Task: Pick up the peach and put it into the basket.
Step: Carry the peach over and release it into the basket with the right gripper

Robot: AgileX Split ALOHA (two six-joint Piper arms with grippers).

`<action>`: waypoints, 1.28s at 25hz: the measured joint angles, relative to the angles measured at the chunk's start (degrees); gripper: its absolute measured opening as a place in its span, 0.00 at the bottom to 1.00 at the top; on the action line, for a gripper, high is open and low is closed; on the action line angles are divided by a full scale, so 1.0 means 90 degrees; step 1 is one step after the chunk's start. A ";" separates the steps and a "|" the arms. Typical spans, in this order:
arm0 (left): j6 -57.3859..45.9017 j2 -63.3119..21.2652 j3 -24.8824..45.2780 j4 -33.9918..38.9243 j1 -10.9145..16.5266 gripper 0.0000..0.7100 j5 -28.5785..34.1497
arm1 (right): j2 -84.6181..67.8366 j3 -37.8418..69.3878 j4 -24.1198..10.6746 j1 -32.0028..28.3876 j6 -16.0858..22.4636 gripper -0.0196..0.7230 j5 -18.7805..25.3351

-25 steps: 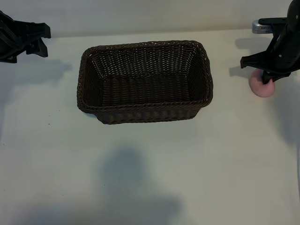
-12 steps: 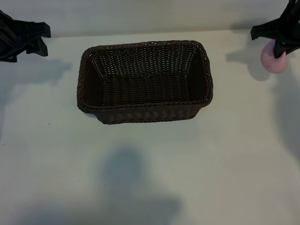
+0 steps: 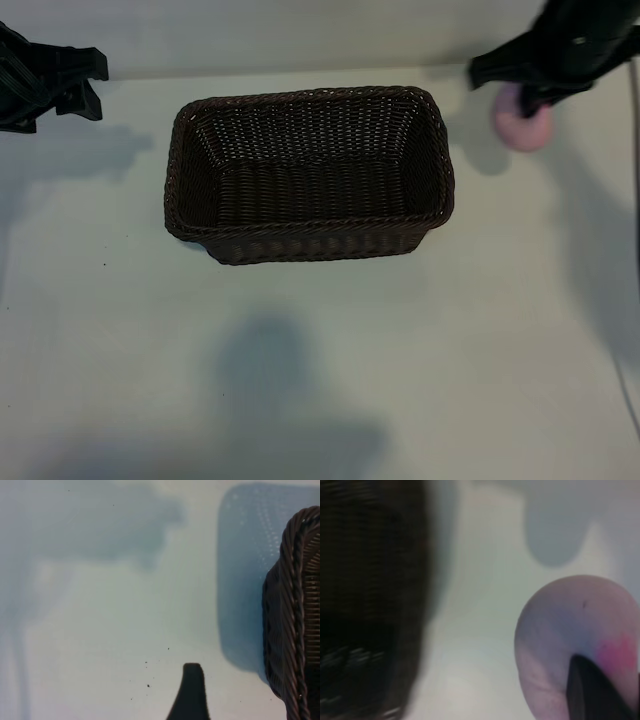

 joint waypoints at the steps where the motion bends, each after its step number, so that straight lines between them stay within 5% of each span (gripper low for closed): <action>1: 0.0000 0.0000 0.0000 0.0000 0.0000 0.83 0.0000 | -0.0015 0.0000 0.0068 0.0197 0.0000 0.08 0.0000; 6: 0.0000 0.0000 0.0000 0.0000 0.0000 0.83 0.0005 | -0.0023 -0.0006 0.0358 0.1121 0.0006 0.08 -0.0236; 11: 0.0000 0.0000 0.0000 0.0000 0.0000 0.83 0.0005 | -0.0023 -0.0006 0.0419 0.1813 0.0006 0.08 -0.1020; 24: 0.0008 0.0000 0.0000 0.0000 0.0000 0.83 0.0005 | 0.1235 -0.0012 0.0201 0.1946 -0.0015 0.09 -0.2308; 28: 0.0014 0.0000 0.0000 0.0000 0.0000 0.83 0.0005 | 0.1448 -0.0012 0.0166 0.1946 -0.0016 0.18 -0.2379; 32: 0.0014 0.0000 0.0000 0.0000 0.0000 0.83 0.0005 | 0.1448 -0.0012 0.0107 0.1946 -0.0021 0.40 -0.2379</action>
